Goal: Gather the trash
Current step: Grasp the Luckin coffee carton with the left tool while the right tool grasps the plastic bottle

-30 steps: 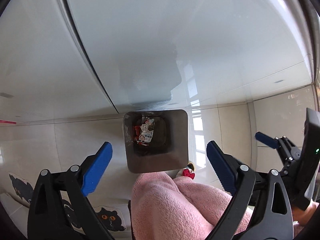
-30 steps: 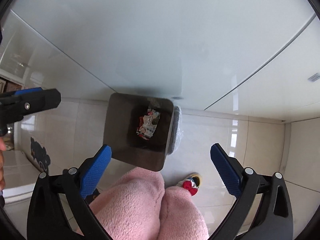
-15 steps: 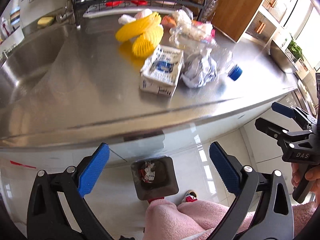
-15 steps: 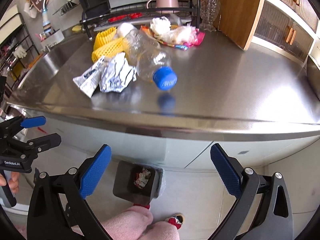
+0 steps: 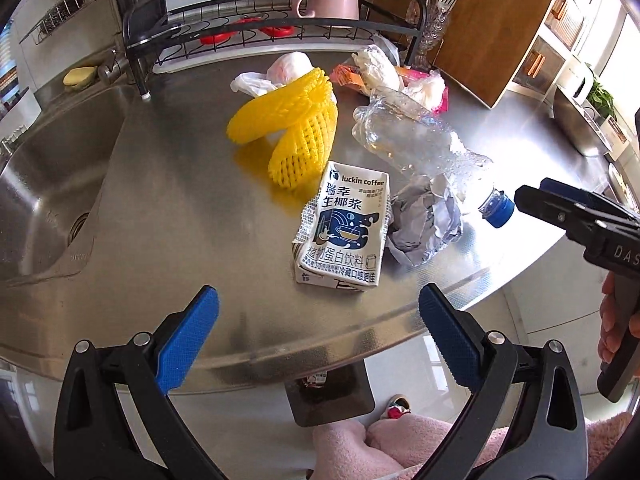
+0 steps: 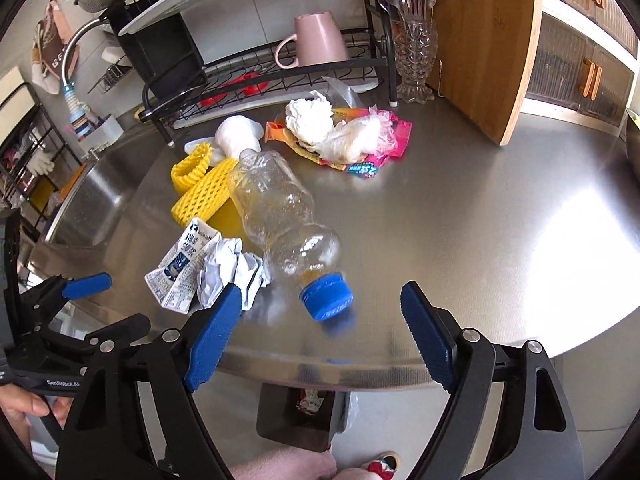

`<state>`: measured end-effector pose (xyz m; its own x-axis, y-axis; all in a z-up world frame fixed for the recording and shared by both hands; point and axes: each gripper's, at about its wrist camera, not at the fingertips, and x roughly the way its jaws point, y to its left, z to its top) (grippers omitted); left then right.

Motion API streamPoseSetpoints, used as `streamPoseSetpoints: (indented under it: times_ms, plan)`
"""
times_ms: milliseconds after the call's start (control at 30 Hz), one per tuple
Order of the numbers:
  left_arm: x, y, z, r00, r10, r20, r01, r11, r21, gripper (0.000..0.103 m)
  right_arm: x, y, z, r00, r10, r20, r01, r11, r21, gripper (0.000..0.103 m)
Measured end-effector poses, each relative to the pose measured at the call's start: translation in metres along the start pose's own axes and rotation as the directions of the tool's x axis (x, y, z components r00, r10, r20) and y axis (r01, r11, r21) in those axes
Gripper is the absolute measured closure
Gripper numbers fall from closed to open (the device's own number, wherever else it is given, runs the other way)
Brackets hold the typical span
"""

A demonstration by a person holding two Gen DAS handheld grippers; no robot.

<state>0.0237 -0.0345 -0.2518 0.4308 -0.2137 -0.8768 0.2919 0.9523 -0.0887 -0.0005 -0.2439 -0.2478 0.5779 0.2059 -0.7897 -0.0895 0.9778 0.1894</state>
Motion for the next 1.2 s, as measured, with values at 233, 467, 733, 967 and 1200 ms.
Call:
streamPoseSetpoints:
  times_ms: [233,467,733,967,1200]
  plan:
    - [0.018,0.005,0.014,1.0,0.003,-0.024,-0.002,0.999,0.041,0.008,0.023,0.002,0.029,1.0,0.015,0.0,-0.015,1.0,-0.014,0.03]
    - [0.038,-0.004,0.024,0.999,-0.007,-0.048,0.012,0.995,0.102,0.009,0.048,0.011,0.046,0.999,0.042,-0.03,-0.044,0.997,-0.07,0.031]
    - [0.053,0.003,0.031,0.998,-0.005,-0.064,0.012,0.995,0.098,0.014,0.077,0.016,0.052,0.994,0.01,-0.107,-0.021,0.994,-0.105,0.032]
    - [0.057,0.006,0.035,0.998,-0.024,-0.063,0.032,0.99,0.135,0.027,0.088,-0.001,0.051,0.989,-0.029,-0.146,0.022,0.998,-0.05,0.044]
    - [0.058,0.004,0.033,0.999,-0.007,-0.051,0.017,0.98,0.201,0.035,0.09,-0.002,0.046,0.99,-0.047,-0.131,0.041,0.998,-0.049,0.045]
